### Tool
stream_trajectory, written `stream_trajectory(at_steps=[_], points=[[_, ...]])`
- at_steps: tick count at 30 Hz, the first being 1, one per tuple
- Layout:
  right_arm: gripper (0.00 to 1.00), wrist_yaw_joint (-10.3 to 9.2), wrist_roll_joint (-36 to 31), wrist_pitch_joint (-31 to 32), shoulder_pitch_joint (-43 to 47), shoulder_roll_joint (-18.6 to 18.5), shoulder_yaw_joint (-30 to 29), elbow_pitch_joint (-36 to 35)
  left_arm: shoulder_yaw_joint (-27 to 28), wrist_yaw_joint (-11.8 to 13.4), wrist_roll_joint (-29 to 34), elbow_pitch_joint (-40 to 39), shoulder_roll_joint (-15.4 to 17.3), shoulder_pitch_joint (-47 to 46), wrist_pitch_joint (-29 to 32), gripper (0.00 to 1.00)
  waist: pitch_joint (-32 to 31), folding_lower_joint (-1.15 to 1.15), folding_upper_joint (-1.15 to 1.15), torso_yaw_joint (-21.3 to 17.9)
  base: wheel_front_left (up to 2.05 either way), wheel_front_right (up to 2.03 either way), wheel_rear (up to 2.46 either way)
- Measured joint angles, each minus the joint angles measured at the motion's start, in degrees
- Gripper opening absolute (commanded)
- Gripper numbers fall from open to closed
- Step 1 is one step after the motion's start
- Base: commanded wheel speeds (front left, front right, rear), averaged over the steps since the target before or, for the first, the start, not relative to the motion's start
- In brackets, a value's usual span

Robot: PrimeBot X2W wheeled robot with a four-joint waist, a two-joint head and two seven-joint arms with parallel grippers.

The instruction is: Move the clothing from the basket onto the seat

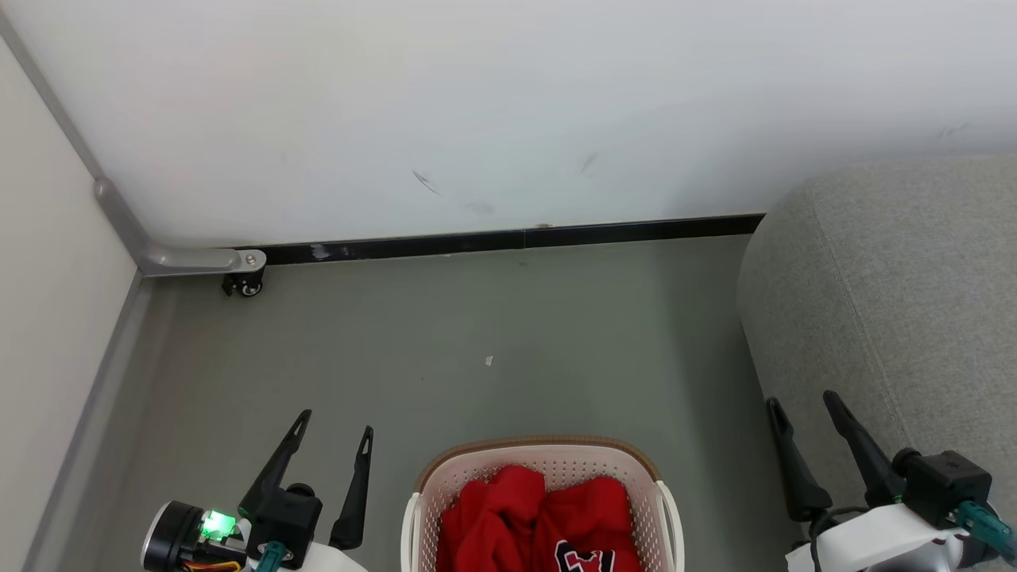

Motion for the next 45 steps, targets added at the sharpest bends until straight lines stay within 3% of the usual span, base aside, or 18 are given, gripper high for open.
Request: stream_trajectory(at_steps=[22, 45], points=[[1.00, 0.00, -0.13, -0.58, -0.08, 0.00, -1.15, -6.20, -4.70, -3.52, 3.48, 10.50, 0.14, -7.13, 0.00, 1.00, 6.92, 0.00, 0.00, -2.74, 0.00, 0.00, 0.00], [1.00, 0.00, 0.52, -1.08, -5.49, 0.00, -1.52, -11.23, -7.16, -4.87, 6.61, 17.67, 1.15, -15.95, 0.00, 1.00, 19.96, 0.00, 0.00, -7.50, 0.00, 0.00, 0.00]])
